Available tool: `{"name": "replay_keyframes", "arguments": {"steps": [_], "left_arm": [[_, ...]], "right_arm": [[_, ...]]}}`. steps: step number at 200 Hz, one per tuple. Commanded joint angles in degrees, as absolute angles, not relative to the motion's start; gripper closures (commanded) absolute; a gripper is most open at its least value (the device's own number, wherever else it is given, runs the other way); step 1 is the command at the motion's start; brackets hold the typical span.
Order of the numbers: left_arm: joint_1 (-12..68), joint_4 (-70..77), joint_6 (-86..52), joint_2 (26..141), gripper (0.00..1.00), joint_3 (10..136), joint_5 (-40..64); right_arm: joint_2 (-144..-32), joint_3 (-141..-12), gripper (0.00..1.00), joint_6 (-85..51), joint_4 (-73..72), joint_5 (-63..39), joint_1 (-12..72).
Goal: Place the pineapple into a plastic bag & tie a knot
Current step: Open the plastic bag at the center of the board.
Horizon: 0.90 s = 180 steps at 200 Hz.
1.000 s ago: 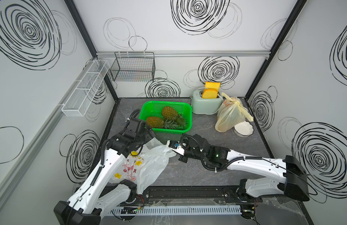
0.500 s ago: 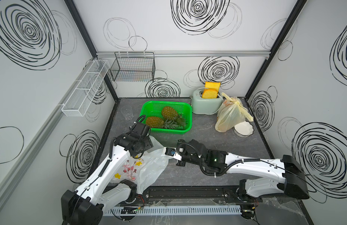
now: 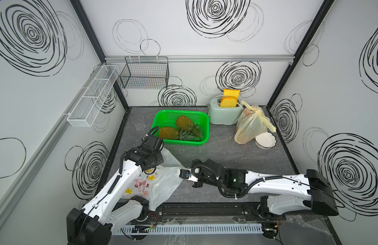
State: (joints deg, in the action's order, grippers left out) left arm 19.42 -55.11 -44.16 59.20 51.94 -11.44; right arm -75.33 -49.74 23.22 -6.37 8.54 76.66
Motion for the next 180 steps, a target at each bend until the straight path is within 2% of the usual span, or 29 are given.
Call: {"name": "replay_keyframes", "arguments": {"steps": [1, 9, 17, 25, 38, 44, 58, 95, 122, 152, 180], "left_arm": [[18.92, -54.32, -43.04, 55.96, 1.00, 53.55, -14.57], [18.94, -53.99, -42.36, 54.88, 1.00, 53.99, -15.08], [18.94, -53.54, -41.50, 53.76, 1.00, 54.46, -15.32], [18.98, -52.76, -40.40, 52.30, 1.00, 54.66, -15.27], [18.91, -49.93, -37.50, 49.19, 1.00, 54.20, -14.24], [18.94, -48.48, -36.22, 47.63, 1.00, 53.81, -13.62], [18.91, -45.37, -33.49, 43.96, 1.00, 52.88, -12.83], [18.94, -47.19, -31.93, 37.93, 1.00, 54.49, -18.73], [18.97, -53.23, -34.35, 36.28, 1.00, 58.02, -25.13], [18.97, -57.86, -35.41, 33.71, 1.00, 61.34, -27.37], [18.90, -52.70, -30.56, 27.13, 1.00, 62.01, -26.95]], "right_arm": [[-72.58, -48.77, 0.96, 23.92, -8.06, 9.32, 77.60], [-72.15, -48.57, 0.94, 23.72, -7.62, 9.13, 77.88], [-71.63, -48.50, 0.86, 23.33, -6.81, 8.59, 77.98], [-70.97, -48.67, 0.71, 22.68, -5.48, 7.66, 77.96], [-69.17, -49.16, 0.34, 20.51, -2.95, 6.50, 78.00], [-68.06, -49.57, 0.25, 19.16, -1.48, 5.70, 77.93], [-64.92, -50.61, 0.15, 15.60, 1.63, 2.12, 77.02], [-58.09, -54.58, 0.12, -1.20, 4.35, -12.26, 66.09], [-56.39, -53.58, 0.13, -12.56, 1.76, -10.08, 57.96], [-63.05, -58.70, 0.15, -23.18, 5.88, -7.96, 49.67], [-74.26, -68.92, 0.14, -28.22, 9.95, -12.87, 46.81]]}}
